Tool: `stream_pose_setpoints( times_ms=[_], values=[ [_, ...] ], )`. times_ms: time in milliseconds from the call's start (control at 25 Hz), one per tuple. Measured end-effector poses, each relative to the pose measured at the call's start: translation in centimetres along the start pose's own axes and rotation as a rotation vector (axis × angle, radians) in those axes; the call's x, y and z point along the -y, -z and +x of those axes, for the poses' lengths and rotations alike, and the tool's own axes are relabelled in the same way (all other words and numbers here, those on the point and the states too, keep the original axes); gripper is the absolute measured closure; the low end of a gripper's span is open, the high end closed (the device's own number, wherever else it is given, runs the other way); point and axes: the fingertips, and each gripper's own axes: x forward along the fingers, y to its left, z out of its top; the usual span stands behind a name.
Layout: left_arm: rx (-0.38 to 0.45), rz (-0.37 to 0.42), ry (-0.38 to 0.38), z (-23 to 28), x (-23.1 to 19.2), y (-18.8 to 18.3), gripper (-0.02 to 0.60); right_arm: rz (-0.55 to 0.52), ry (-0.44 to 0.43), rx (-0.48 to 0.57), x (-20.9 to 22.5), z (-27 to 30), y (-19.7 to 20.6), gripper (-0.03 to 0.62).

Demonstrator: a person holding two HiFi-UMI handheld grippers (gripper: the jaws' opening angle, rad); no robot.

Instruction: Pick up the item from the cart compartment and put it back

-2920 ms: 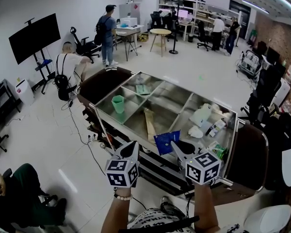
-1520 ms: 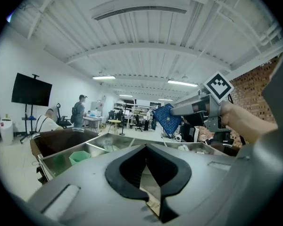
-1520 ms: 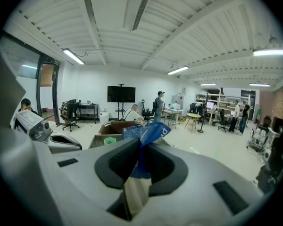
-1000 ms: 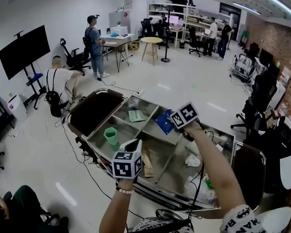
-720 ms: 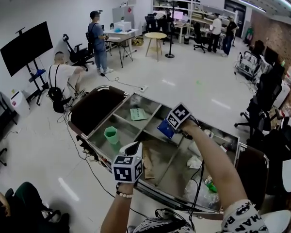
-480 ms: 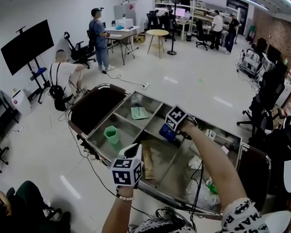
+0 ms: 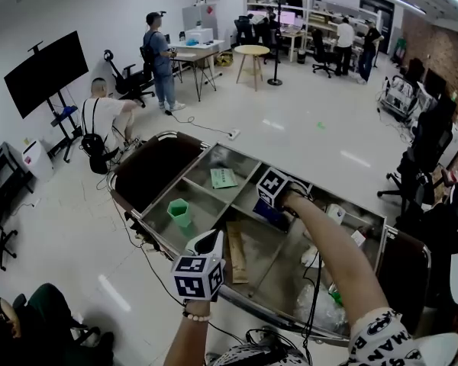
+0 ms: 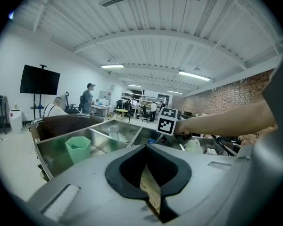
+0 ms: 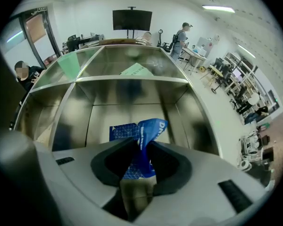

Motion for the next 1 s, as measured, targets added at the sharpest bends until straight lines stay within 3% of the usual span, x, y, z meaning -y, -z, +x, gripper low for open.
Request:
stream_pose_setpoints(
  times_ms=[80, 240, 480, 680, 800, 1000],
  values=[
    [0.001, -0.002, 0.001, -0.2, -0.1, 0.1, 0.581, -0.011, 0.016, -0.035, 0.0, 0.4, 0.4, 0.429],
    [0.004, -0.016, -0.006, -0.8, -0.7, 0.3, 0.581, -0.037, 0.046, -0.083, -0.1, 1.4, 1.0, 0.422],
    [0.019, -0.031, -0.021, -1.6, -1.4, 0.5, 0.581, -0.024, 0.057, -0.019, 0.7, -0.1, -0.1, 0.422],
    [0.033, -0.028, -0.003, -2.2, -1.0, 0.3, 0.581, 0.080, 0.005, 0.200, 0.3, -5.6, -2.6, 0.430],
    [0.034, -0.023, 0.015, -2.5, -0.7, 0.6, 0.581, 0.167, -0.016, 0.390, -0.8, -10.3, -3.9, 0.583],
    [0.046, -0.016, 0.042, -3.3, 0.1, 1.1, 0.581, 0.259, 0.036, 0.687, -1.9, -18.6, -4.2, 0.591]
  ],
)
